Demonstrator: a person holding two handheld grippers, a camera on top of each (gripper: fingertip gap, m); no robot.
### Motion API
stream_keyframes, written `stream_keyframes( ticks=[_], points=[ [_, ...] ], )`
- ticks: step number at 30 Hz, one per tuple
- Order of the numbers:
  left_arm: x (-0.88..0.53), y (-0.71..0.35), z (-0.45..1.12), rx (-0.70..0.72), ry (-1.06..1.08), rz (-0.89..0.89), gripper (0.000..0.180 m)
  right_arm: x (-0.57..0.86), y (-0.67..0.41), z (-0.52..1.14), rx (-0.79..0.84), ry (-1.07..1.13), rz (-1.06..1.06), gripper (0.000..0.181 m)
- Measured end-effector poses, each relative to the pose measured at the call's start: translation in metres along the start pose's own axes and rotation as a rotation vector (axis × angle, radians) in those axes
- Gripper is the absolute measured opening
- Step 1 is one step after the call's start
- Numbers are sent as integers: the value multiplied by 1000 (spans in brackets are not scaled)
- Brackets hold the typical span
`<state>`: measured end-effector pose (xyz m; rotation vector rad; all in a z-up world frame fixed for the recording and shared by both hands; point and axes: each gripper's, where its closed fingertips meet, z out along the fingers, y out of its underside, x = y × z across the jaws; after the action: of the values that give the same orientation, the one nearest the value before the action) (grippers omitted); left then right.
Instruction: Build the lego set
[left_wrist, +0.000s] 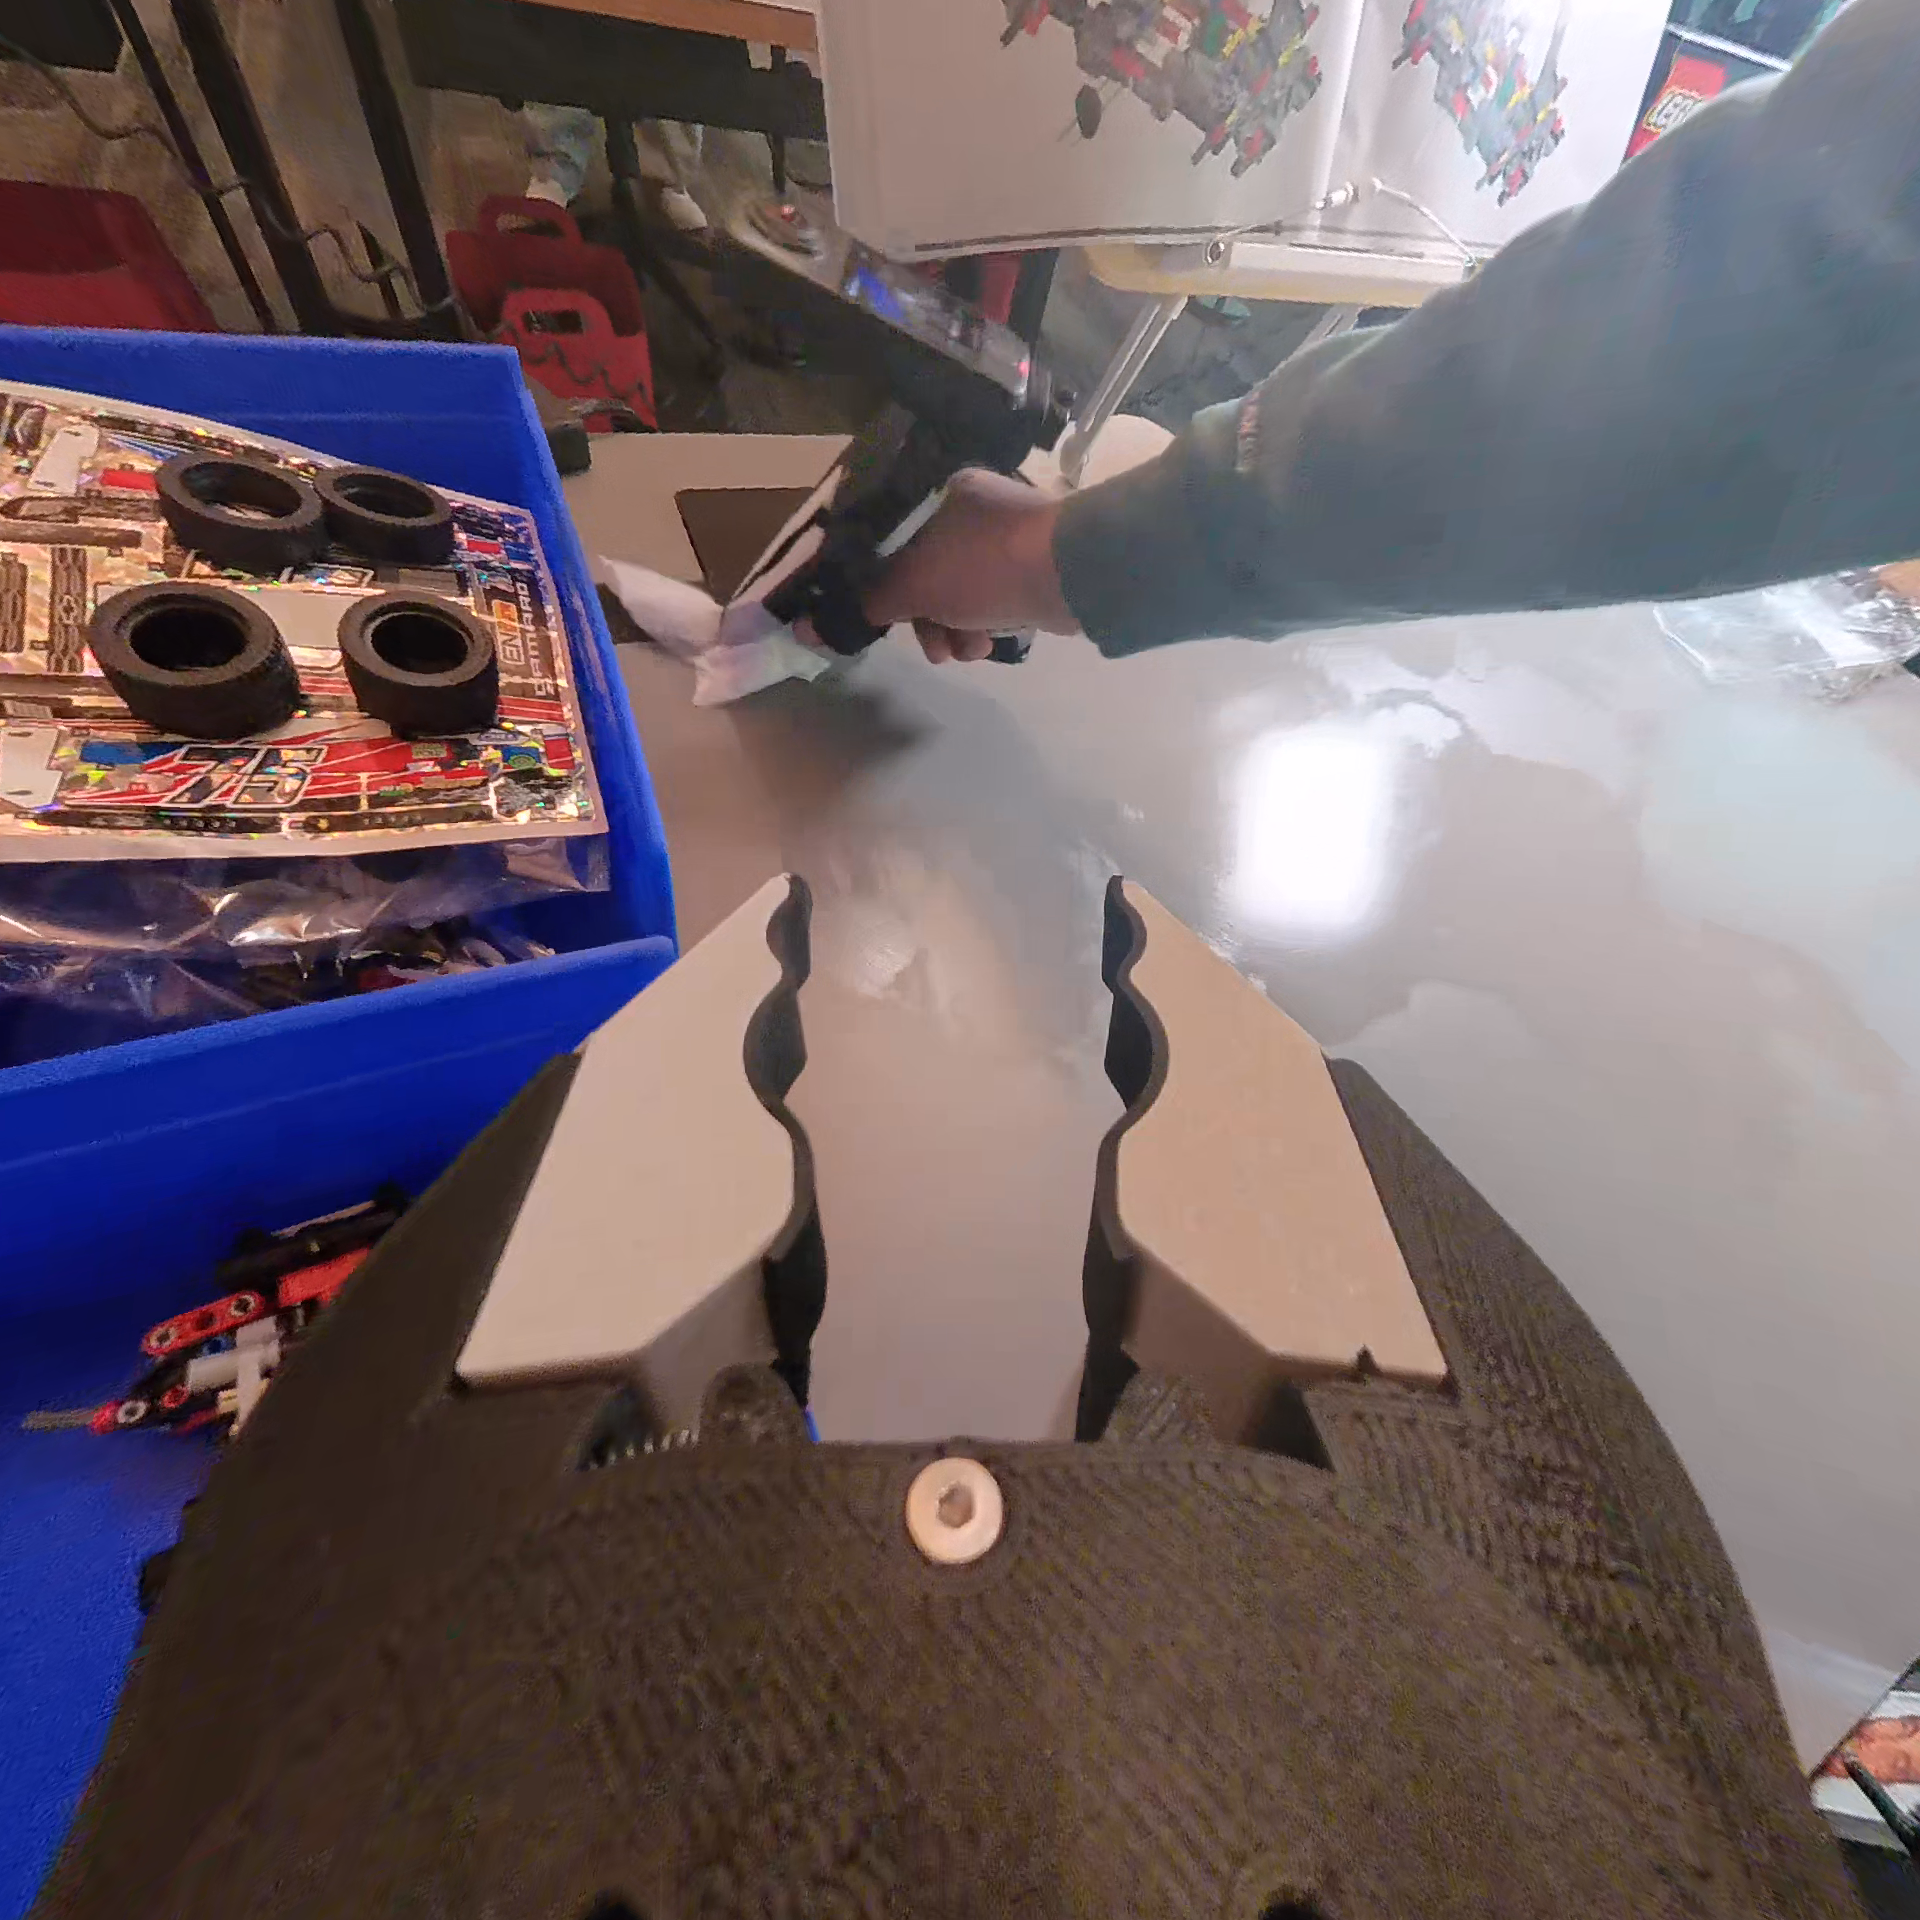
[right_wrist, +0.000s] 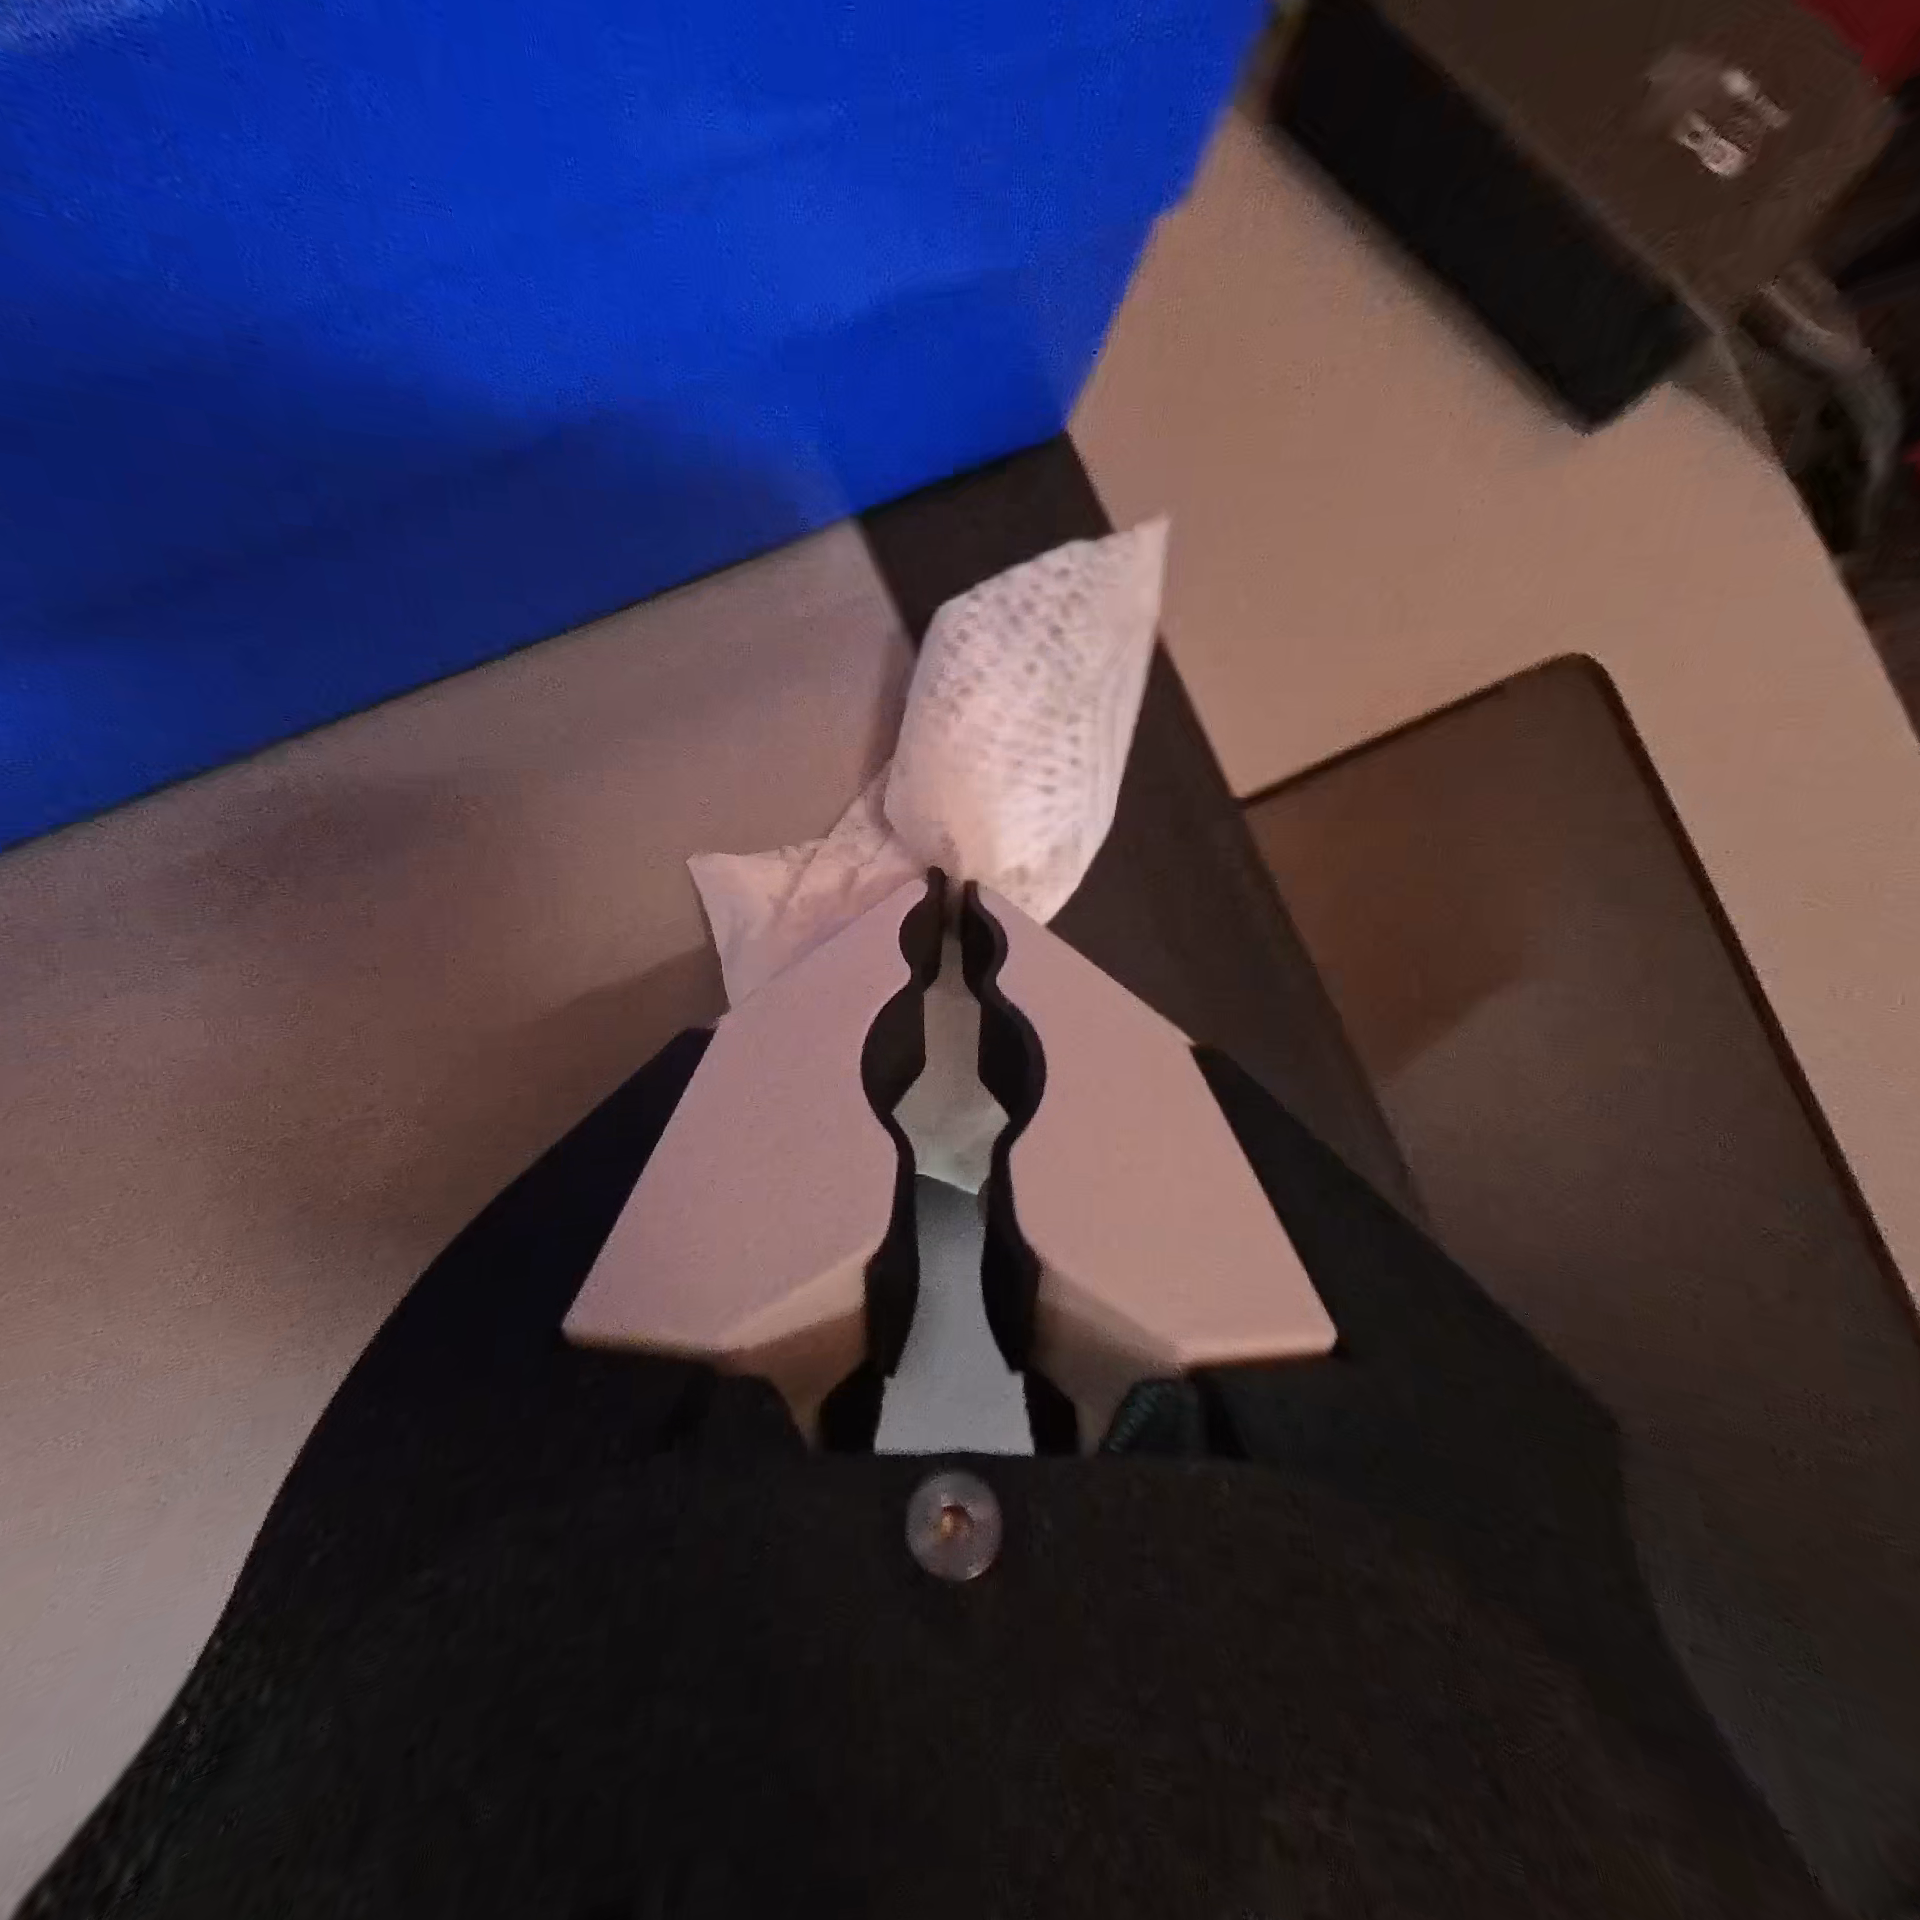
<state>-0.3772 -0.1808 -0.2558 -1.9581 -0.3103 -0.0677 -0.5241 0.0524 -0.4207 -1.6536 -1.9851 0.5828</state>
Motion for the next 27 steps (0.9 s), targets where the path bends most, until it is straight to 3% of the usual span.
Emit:
stream_keyframes(
  ticks=[5,10,18,22,27],
  points=[
    [-13,-3,-2,24,-26,-29,55,-79,21,-26,34,-91,-237,0],
    [-13,1,0,11,-11,-12,55,13,12,-8,2,54,8,0],
    [-13,-5,-1,34,-19,-31,55,-76,13,-21,76,-76,-288,0],
    [-9,4,-1,12,-5,-13,55,2,-2,2,35,20,-14,0],
    [-11,-1,-1,24,-11,-23,55,-82,-3,-9,88,-180,-246,0]
  ],
)
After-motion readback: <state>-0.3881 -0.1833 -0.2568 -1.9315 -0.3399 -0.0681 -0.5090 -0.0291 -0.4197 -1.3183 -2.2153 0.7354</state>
